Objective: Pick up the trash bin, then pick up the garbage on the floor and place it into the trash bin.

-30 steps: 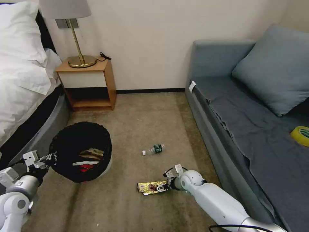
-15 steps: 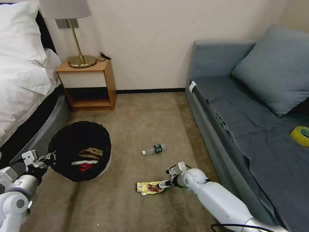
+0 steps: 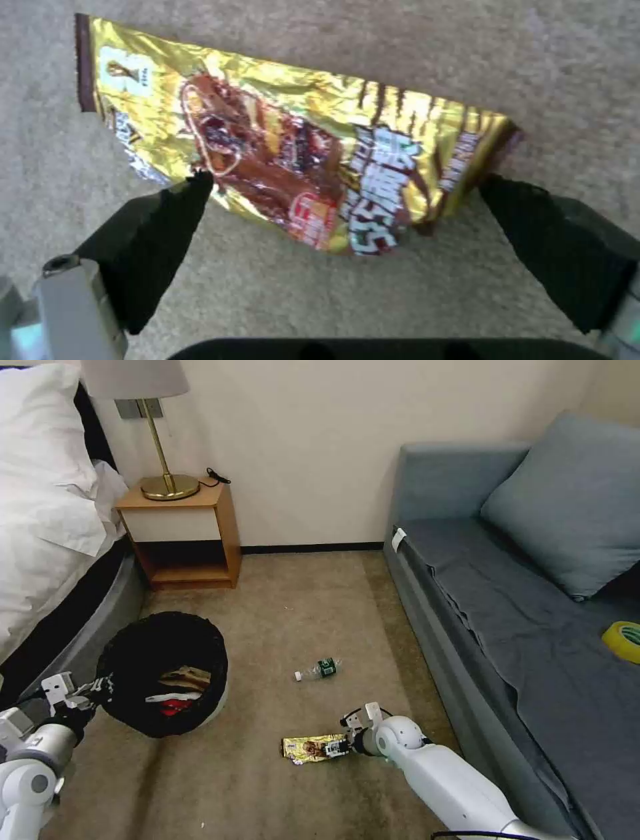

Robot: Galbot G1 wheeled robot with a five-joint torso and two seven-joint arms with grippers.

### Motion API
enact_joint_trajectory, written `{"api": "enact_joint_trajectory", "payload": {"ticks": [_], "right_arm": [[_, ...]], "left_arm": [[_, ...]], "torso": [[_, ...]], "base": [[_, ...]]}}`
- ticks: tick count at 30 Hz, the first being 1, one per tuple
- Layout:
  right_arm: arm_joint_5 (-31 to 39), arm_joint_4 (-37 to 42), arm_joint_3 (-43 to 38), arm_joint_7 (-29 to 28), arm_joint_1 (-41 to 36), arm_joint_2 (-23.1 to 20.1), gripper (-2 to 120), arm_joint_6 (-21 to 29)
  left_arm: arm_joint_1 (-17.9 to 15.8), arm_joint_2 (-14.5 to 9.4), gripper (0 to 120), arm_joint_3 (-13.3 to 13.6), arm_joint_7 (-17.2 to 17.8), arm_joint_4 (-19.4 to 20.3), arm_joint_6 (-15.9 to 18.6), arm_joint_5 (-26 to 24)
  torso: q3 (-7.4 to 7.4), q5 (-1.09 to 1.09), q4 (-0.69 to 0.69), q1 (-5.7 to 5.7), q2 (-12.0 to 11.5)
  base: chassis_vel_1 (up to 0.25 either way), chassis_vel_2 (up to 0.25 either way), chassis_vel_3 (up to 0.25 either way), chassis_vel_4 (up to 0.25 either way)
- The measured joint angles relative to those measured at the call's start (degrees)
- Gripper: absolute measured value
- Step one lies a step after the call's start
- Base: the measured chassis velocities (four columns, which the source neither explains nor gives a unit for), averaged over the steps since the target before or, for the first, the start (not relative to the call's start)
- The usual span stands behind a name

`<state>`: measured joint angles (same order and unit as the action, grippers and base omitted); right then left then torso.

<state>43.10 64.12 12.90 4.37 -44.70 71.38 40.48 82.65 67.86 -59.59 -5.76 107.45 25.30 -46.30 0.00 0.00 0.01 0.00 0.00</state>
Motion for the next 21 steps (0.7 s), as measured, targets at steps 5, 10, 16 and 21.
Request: {"api": "enact_joint_trajectory", "payload": {"ticks": [5,10,16,21], "right_arm": [[-0.78,0.00,0.00,0.47,-0.37,0.23,100,-0.31],[-2.61,-0.51,0.30,0.69,-0.97,0.74,100,-1.14],[-3.57,-1.08,0.48,0.34,-0.76,1.67,100,-1.48],[-4.30,-1.64,0.72,0.28,-0.53,2.18,92,-1.91]], "left_arm": [[-0.15,0.00,4,0.02,-0.06,-0.20,-0.08,0.01],[-0.16,0.33,4,0.13,-0.22,-0.41,-0.31,0.26],[-0.11,0.48,4,0.09,-0.24,-0.41,-0.37,0.32],[0.03,0.64,4,-0.02,-0.28,-0.29,-0.39,0.35]], "torso": [[0.00,0.00,0.00,0.00,0.00],[0.00,-0.01,-0.01,0.00,0.00],[-0.01,-0.04,-0.03,0.00,0.01],[-0.01,-0.02,-0.01,0.00,0.01]], "base": [[0.000,0.000,0.000,0.000],[0.000,0.000,0.000,0.000],[0.000,0.000,0.000,0.000],[0.000,0.000,0.000,0.000]]}}
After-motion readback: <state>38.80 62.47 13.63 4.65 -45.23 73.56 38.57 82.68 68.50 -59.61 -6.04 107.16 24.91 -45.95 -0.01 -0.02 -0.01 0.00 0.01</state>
